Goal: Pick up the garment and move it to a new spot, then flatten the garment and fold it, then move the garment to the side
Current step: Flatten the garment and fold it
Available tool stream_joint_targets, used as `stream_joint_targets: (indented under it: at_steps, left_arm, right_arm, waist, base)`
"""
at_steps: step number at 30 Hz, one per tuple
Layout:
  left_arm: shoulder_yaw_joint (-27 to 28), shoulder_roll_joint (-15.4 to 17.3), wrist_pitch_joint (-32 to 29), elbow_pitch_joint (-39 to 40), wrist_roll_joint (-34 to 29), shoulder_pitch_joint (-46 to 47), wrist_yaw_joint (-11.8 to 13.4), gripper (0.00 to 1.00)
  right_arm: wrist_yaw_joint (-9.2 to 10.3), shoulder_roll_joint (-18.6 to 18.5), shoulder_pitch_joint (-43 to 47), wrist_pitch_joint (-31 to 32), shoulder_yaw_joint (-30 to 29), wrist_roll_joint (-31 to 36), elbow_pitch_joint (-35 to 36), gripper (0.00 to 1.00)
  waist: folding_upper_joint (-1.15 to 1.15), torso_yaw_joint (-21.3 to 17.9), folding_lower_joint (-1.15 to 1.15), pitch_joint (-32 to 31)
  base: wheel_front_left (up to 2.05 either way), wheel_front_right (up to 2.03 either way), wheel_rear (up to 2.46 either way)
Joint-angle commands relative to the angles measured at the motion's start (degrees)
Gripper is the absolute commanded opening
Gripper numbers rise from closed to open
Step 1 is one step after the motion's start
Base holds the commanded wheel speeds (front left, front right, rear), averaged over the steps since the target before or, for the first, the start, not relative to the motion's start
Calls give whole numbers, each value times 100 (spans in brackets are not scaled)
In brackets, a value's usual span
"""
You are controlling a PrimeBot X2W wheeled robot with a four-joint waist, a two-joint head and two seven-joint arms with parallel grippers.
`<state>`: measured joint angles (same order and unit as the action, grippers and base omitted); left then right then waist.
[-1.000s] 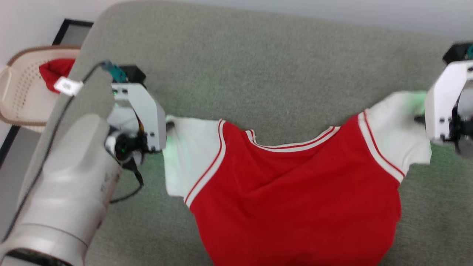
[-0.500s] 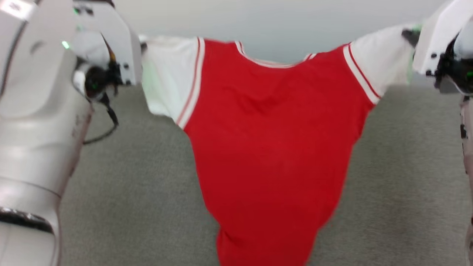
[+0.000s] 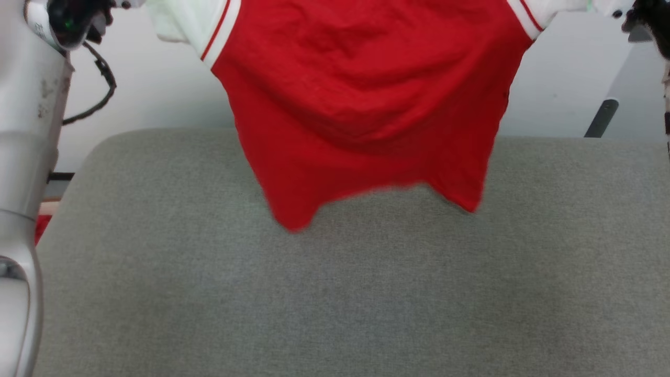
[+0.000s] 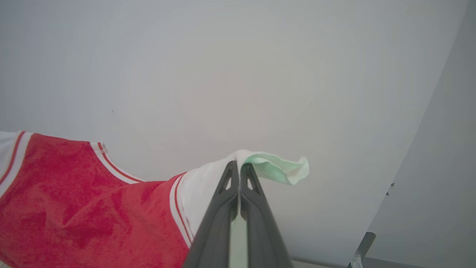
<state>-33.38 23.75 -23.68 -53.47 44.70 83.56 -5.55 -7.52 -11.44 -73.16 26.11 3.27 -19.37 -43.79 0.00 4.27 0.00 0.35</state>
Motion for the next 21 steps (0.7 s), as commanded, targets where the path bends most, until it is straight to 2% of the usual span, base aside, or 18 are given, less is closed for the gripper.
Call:
stream_joint_targets:
  at_steps: [1,7,12,16,21]
  left_arm:
    - [12,7,-5,-25,-12,37,7,0]
    - [59,48,277,57,-59,292,47,0]
    - [79,110,648,146,-169,569,96,0]
    - [104,106,1166,148,-325,919,160,0]
    - [170,43,1916,60,-537,1579,296,0]
  right_arm:
    - [6,8,-90,-73,30,-64,-8,0]
    - [6,-173,-454,-424,303,-117,-50,0]
    - [6,-254,-870,-975,483,60,-89,0]
    - [6,-241,-1255,-1715,626,370,-191,0]
    - [6,-286,-1890,-2823,621,1072,-477,0]
  waist:
    - [0,-46,0,-7]
    - [0,-81,0,369]
    - [0,-130,0,1060]
    - [0,-185,0,1672]
    - [0,-238,0,2453]
  base:
    - [0,0,0]
    - [0,0,0]
    - [0,0,0]
    - [0,0,0]
    - [0,0,0]
